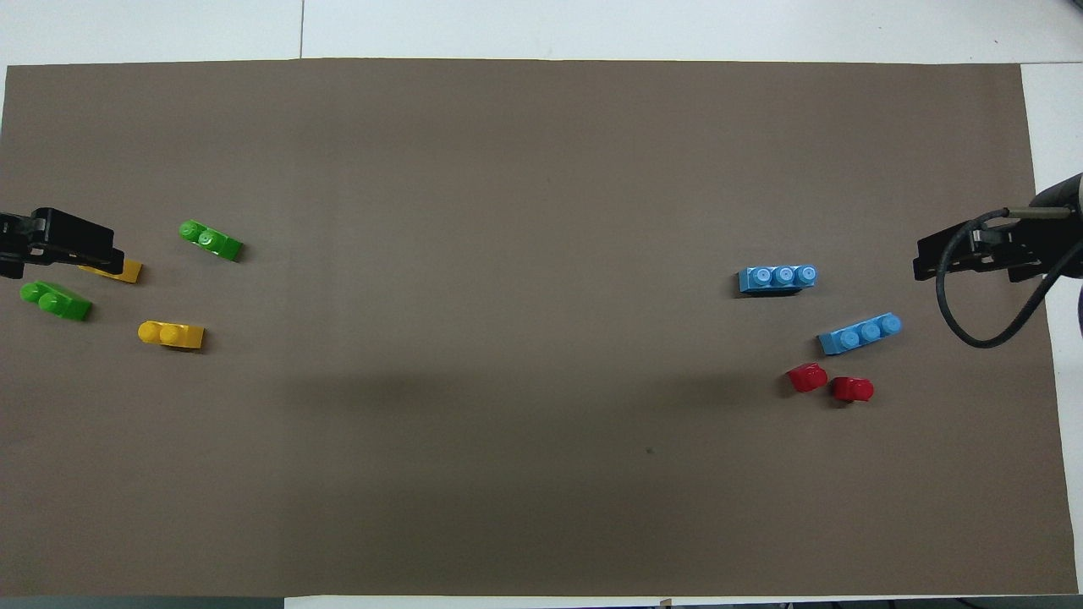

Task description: Remove green block with left arm and hold with right

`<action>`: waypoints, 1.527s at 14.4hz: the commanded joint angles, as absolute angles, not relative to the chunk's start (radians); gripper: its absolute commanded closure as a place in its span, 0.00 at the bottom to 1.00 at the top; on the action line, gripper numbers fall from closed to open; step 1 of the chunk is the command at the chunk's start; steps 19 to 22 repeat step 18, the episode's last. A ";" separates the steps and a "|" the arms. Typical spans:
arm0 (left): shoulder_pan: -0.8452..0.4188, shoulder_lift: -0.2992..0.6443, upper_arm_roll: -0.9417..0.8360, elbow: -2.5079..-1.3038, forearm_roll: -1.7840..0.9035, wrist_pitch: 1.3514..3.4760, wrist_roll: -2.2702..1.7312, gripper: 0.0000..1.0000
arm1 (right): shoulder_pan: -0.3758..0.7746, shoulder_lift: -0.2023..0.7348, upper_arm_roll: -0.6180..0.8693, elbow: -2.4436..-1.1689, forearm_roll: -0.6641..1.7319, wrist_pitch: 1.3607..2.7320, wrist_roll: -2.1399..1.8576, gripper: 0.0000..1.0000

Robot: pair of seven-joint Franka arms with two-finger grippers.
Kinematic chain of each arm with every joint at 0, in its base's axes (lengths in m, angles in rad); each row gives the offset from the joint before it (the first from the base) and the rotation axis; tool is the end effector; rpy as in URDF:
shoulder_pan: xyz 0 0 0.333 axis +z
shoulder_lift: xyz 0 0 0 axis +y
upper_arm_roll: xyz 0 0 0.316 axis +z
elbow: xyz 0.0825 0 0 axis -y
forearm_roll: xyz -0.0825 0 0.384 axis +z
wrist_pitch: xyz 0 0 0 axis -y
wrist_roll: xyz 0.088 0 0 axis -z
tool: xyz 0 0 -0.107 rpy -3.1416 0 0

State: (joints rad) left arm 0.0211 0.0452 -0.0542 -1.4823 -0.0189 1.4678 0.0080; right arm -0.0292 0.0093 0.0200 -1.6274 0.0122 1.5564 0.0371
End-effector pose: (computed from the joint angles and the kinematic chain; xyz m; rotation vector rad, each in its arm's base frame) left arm 0.5578 -0.0199 0.6320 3.1189 -0.0663 -0.0935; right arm 0.5532 -0.0038 0.5915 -3.1270 0.0729 0.1259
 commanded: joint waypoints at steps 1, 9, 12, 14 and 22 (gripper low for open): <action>0.014 0.034 -0.046 -1.505 -0.003 1.517 0.015 0.00 | -0.041 -0.002 0.029 -1.637 -0.008 1.557 0.011 0.00; 0.017 0.022 -0.048 -1.546 -0.005 1.630 0.012 0.00 | -0.041 0.000 0.029 -1.637 -0.008 1.559 0.021 0.00; 0.018 0.017 -0.046 -1.559 -0.005 1.643 0.012 0.00 | -0.041 -0.002 0.029 -1.637 -0.008 1.559 0.021 0.00; 0.020 0.015 -0.044 -1.559 -0.005 1.643 0.012 0.00 | -0.041 0.000 0.029 -1.637 -0.008 1.559 0.021 0.00; 0.020 0.017 -0.044 -1.559 -0.005 1.638 0.012 0.00 | -0.041 0.000 0.029 -1.637 -0.008 1.559 0.021 0.00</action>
